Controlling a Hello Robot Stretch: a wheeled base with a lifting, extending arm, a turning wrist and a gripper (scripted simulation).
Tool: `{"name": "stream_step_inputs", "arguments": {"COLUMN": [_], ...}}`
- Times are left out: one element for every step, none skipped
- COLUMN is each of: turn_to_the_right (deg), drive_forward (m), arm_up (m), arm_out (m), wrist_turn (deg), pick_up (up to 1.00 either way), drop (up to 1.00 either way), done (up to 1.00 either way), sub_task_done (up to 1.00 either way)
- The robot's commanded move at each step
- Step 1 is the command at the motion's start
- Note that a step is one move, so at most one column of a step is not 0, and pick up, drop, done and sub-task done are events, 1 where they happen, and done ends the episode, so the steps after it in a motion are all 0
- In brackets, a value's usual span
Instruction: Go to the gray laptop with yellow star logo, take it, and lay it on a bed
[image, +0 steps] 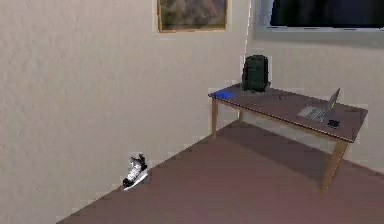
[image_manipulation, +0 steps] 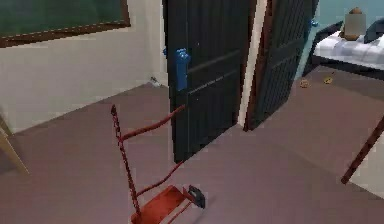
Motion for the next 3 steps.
{"name": "stream_step_inputs", "arguments": {"turn_to_the_right": [36.0,0.0,21.0], "drive_forward": [0.00,0.65,0.00], "arm_up": [0.00,0.00,0.00], "arm_out": [0.00,0.00,0.00], "wrist_turn": [0.0,0.0,0.0], "pick_up": [0.00,0.00,0.00], "drop": [0.00,0.00,0.00], "done": [0.00,0.00,0.00], "sub_task_done": [0.00,0.00,0.00]}}
